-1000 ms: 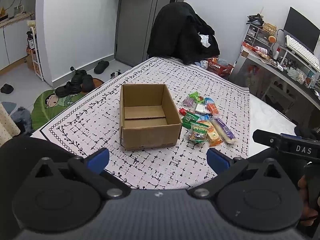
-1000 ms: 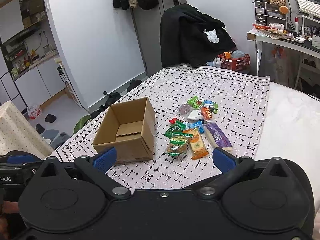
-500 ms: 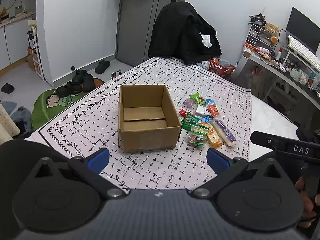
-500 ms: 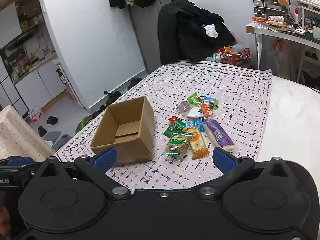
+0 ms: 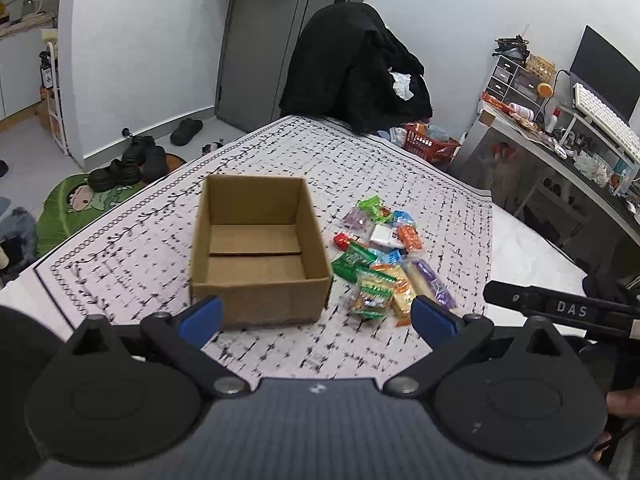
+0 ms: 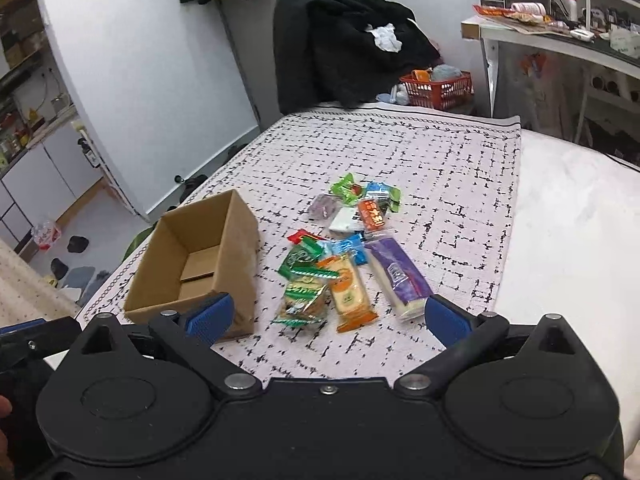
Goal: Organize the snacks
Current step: 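Grasp the green-wrapped cake with the left tool while the right tool grasps the purple bar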
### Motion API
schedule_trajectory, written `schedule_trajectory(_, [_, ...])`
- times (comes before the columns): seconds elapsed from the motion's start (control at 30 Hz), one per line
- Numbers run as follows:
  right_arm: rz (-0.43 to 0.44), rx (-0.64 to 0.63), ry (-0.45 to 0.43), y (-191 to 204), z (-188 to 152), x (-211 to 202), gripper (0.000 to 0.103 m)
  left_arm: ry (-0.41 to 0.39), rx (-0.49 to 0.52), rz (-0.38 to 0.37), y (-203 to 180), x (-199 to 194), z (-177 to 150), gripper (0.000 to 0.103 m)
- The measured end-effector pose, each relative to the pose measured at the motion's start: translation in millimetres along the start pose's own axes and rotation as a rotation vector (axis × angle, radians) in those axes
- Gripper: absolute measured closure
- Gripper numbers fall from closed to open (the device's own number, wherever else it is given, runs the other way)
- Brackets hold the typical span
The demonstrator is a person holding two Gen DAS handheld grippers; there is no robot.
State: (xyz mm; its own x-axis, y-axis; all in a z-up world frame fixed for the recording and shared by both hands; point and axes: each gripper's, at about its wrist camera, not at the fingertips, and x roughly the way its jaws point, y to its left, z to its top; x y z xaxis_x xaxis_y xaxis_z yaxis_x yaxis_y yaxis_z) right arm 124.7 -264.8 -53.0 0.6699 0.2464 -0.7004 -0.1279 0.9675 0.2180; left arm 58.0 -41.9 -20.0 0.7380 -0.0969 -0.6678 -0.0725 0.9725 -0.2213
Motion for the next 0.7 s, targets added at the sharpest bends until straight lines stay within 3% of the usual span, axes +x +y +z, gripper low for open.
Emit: schedule_trajectory(0.7, [0.004,0.173,0.135,-59,29,68,0.024,0.081,0.019,-0.045,-55,85,8,0.016])
